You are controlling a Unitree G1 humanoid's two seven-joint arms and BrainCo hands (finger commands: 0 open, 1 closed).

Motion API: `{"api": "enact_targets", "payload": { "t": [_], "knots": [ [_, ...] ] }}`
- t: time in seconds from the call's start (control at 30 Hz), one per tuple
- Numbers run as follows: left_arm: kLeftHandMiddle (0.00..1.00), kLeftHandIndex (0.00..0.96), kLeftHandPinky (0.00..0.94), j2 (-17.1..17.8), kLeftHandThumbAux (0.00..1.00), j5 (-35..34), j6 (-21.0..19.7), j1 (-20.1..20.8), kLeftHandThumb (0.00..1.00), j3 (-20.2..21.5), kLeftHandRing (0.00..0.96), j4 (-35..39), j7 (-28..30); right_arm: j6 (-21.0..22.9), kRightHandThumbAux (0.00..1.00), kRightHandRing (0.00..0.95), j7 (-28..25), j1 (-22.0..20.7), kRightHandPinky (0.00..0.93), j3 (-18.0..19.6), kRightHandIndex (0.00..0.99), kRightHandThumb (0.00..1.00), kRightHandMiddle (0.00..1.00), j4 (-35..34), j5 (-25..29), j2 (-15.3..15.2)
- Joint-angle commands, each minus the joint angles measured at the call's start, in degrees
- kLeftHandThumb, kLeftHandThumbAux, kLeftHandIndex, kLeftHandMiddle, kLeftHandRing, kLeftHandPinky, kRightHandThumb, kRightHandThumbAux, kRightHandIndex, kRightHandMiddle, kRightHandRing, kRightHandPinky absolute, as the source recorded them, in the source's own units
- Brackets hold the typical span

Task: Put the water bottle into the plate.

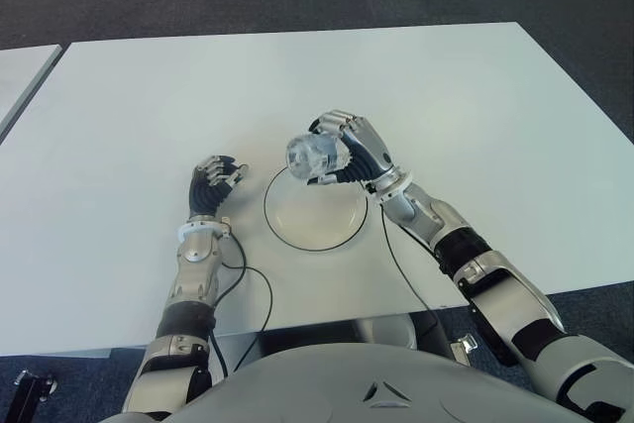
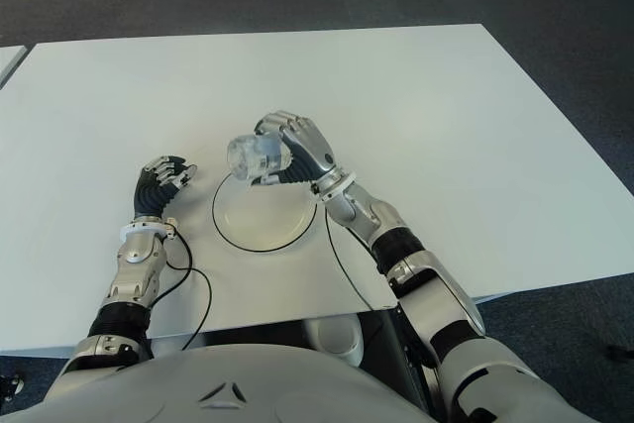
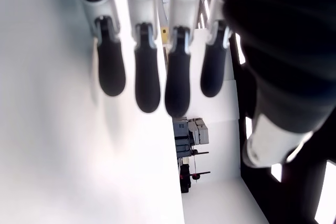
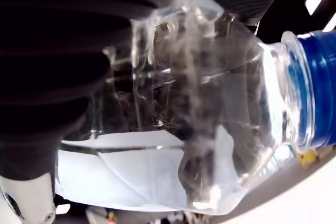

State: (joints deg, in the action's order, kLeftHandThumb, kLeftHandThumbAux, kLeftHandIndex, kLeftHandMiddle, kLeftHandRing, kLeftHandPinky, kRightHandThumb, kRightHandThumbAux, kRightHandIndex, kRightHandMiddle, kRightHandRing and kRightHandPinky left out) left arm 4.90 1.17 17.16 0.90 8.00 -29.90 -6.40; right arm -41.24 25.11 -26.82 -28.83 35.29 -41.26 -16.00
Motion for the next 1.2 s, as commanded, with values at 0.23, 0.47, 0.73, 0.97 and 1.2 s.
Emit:
{"api": "enact_targets", "payload": {
  "t": [0.23, 0.47, 0.73, 0.97, 1.2],
  "knots": [
    [0.524, 0.429, 0.498, -1.0, 0.718, -0.1, -5.2, -3.3, 0.706, -0.3, 0.510, -3.1, -0.1, 8.1, 0.723, 0.902, -22.4, 0.5, 0.885, -2.2, 0.438, 0.706, 0.924, -5.7, 1.2, -1.9],
    [0.509, 0.428, 0.486, -0.9, 0.719, -0.4, -5.3, -3.3, 0.704, -0.3, 0.498, -3.2, 0.3, 19.6, 0.724, 0.771, -38.5, 3.3, 0.729, -2.8, 0.438, 0.702, 0.805, -13.7, 1.2, -2.7],
    [0.496, 0.428, 0.470, -0.8, 0.718, -0.6, -5.6, -3.3, 0.705, -0.2, 0.488, -3.2, 0.5, 25.6, 0.726, 0.581, -45.1, 4.4, 0.544, -3.9, 0.430, 0.694, 0.594, -18.6, -1.1, -3.2],
    [0.497, 0.428, 0.481, -0.8, 0.718, -0.9, -5.6, -3.3, 0.704, -0.1, 0.491, -3.1, 0.8, 29.3, 0.734, 0.391, -49.3, 4.8, 0.389, -4.7, 0.407, 0.678, 0.365, -21.9, -1.6, -3.5],
    [0.496, 0.428, 0.469, -0.5, 0.718, -0.7, -5.2, -3.1, 0.703, -0.3, 0.486, -3.7, 1.0, 33.2, 0.779, 0.181, -52.0, 5.5, 0.208, -5.1, 0.139, 0.264, 0.165, -24.3, -2.5, -3.3]
  ]
}}
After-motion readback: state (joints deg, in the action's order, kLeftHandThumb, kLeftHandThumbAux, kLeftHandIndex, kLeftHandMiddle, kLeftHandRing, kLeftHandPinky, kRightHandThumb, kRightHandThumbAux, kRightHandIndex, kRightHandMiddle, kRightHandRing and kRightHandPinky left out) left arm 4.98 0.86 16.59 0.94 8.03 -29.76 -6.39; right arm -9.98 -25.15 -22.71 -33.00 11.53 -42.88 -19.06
